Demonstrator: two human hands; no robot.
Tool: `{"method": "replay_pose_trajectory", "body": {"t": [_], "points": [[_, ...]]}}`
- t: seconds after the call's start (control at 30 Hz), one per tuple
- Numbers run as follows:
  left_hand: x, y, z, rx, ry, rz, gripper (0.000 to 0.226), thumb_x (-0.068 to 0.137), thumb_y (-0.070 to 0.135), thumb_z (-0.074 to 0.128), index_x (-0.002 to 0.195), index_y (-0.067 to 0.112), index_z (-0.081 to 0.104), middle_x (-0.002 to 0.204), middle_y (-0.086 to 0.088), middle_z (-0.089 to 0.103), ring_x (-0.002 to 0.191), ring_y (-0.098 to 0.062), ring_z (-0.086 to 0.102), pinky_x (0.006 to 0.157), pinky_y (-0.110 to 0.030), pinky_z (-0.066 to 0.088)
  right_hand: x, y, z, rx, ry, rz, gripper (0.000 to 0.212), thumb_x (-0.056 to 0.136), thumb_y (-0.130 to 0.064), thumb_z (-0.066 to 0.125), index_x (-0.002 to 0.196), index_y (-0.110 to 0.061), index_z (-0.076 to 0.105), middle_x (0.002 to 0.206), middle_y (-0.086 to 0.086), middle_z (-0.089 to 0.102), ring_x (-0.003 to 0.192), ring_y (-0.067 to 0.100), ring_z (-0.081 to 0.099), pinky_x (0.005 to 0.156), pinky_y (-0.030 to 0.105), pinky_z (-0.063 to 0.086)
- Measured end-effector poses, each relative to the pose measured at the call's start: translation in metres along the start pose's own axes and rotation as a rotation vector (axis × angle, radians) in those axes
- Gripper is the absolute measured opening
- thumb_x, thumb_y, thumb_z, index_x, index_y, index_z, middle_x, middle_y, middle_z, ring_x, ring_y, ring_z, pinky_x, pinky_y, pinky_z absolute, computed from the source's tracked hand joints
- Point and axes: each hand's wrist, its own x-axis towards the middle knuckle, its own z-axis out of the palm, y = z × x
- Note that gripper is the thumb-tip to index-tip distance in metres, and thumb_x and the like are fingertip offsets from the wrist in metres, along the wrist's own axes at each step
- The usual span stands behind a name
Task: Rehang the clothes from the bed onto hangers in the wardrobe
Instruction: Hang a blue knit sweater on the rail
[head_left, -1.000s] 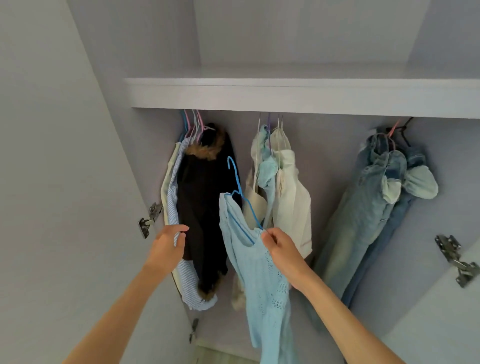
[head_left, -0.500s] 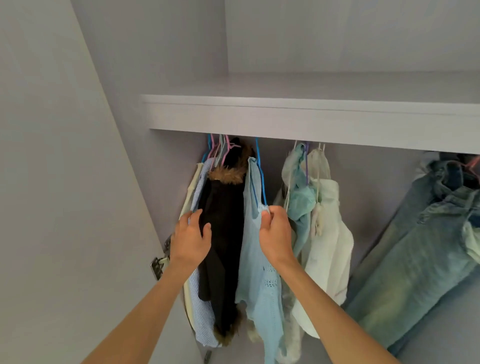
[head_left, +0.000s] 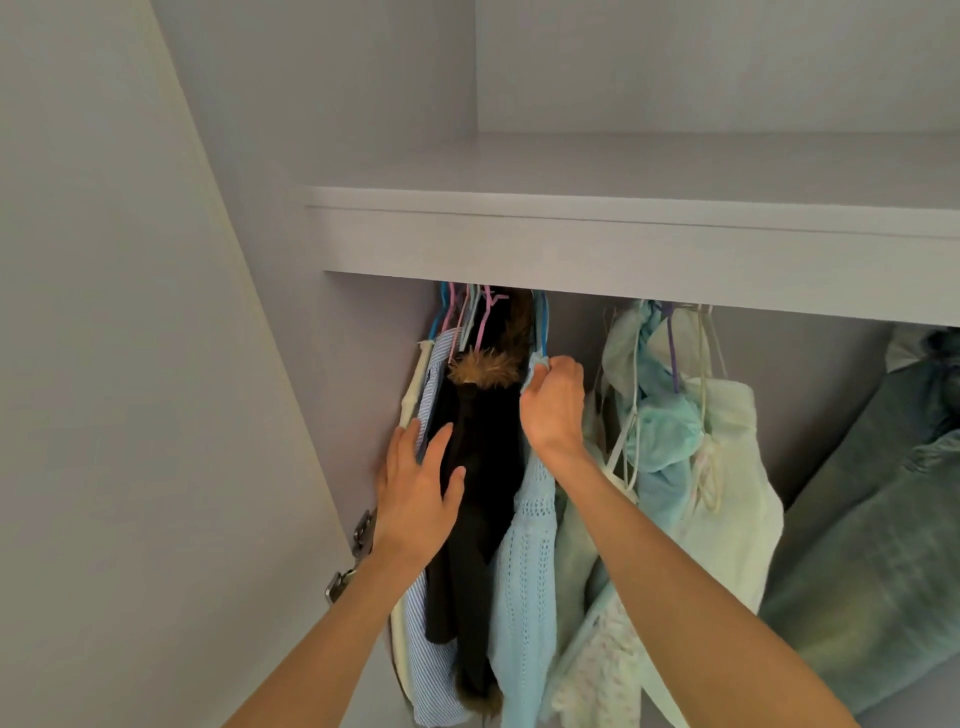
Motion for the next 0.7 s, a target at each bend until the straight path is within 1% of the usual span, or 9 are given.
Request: {"method": "replay_pose_trajectory", "body": {"t": [0.03,0.13,0.2,0.27,0.33,0.4,0.47,0.6,0.7], "points": [[-0.001,-0.001,0.0,-0.015,0.002,0.01,0.054,0.095,0.033,0.044,0.145,0.022,0.027,0.152,-0.014,0.018,0.142,-0.027,0.009,0.114,-0.043,0.02,0.003,0.001,0.003,-0.025,-0.011,0.018,0.024,0.099,-0.008,0.035,0.111,0.008,0.048,0.118,0.022,0.045,0.1,0.033,0.051,0.067,0.018,0.027],[-0.006,-0.006,0.001,-0.034,0.016,0.056,0.051,0.097,0.032,0.041,0.145,0.019,0.029,0.152,-0.013,0.019,0.142,-0.027,0.012,0.112,-0.041,0.023,0.002,0.001,0.014,-0.182,-0.071,0.044,0.027,0.098,-0.008,0.038,0.118,0.006,0.048,0.123,0.02,0.045,0.105,0.035,0.053,0.082,0.031,0.037],[-0.009,-0.009,0.002,-0.056,0.023,0.087,0.052,0.095,0.036,0.038,0.143,0.016,0.033,0.151,-0.015,0.022,0.142,-0.029,0.016,0.11,-0.041,0.026,-0.002,-0.001,0.023,-0.319,-0.121,0.001,0.027,0.097,-0.008,0.038,0.117,0.004,0.051,0.121,0.019,0.047,0.103,0.037,0.054,0.088,0.038,0.038],[-0.011,-0.011,0.002,-0.086,0.022,0.098,0.06,0.092,0.046,0.029,0.143,0.015,0.033,0.151,-0.016,0.023,0.141,-0.028,0.016,0.109,-0.036,0.023,-0.006,-0.007,0.034,-0.408,-0.168,-0.064,0.026,0.096,-0.008,0.038,0.115,0.001,0.054,0.119,0.018,0.049,0.106,0.036,0.053,0.091,0.04,0.038],[-0.013,-0.011,0.001,-0.123,0.025,0.113,0.068,0.087,0.052,0.02,0.144,0.015,0.031,0.152,-0.014,0.02,0.141,-0.02,0.01,0.11,-0.031,0.016,-0.007,-0.013,0.043,-0.414,-0.196,-0.109,0.027,0.096,-0.008,0.038,0.113,0.001,0.056,0.118,0.02,0.05,0.108,0.036,0.051,0.092,0.039,0.037],[-0.013,-0.01,-0.002,-0.171,-0.002,0.117,0.073,0.085,0.056,0.017,0.145,0.016,0.027,0.154,-0.011,0.015,0.138,-0.01,0.003,0.11,-0.028,0.01,-0.007,-0.017,0.048,-0.391,-0.221,-0.142,0.027,0.096,-0.007,0.037,0.112,0.002,0.057,0.117,0.022,0.051,0.108,0.035,0.051,0.093,0.036,0.037],[-0.015,-0.009,-0.005,-0.2,-0.032,0.118,0.076,0.082,0.06,0.016,0.146,0.018,0.024,0.155,-0.008,0.01,0.137,-0.006,-0.002,0.111,-0.025,0.006,-0.007,-0.016,0.048,-0.366,-0.252,-0.162,0.028,0.096,-0.008,0.037,0.111,0.004,0.057,0.115,0.024,0.052,0.107,0.036,0.051,0.092,0.035,0.037],[-0.015,-0.01,-0.01,-0.166,-0.072,0.118,0.08,0.08,0.063,0.016,0.146,0.018,0.023,0.155,-0.006,0.008,0.138,-0.006,-0.004,0.111,-0.024,0.005,-0.005,-0.01,0.04,-0.298,-0.331,-0.17,0.031,0.099,-0.018,0.037,0.106,0.005,0.057,0.113,0.024,0.052,0.106,0.038,0.051,0.089,0.038,0.039],[-0.016,-0.008,-0.016,-0.114,-0.105,0.094,0.084,0.078,0.065,0.016,0.146,0.018,0.023,0.155,-0.006,0.009,0.143,-0.015,0.002,0.11,-0.026,0.012,-0.008,-0.006,0.036,-0.262,-0.415,-0.134,0.037,0.099,-0.025,0.038,0.116,0.004,0.052,0.118,0.022,0.05,0.108,0.036,0.05,0.088,0.036,0.039]]}}
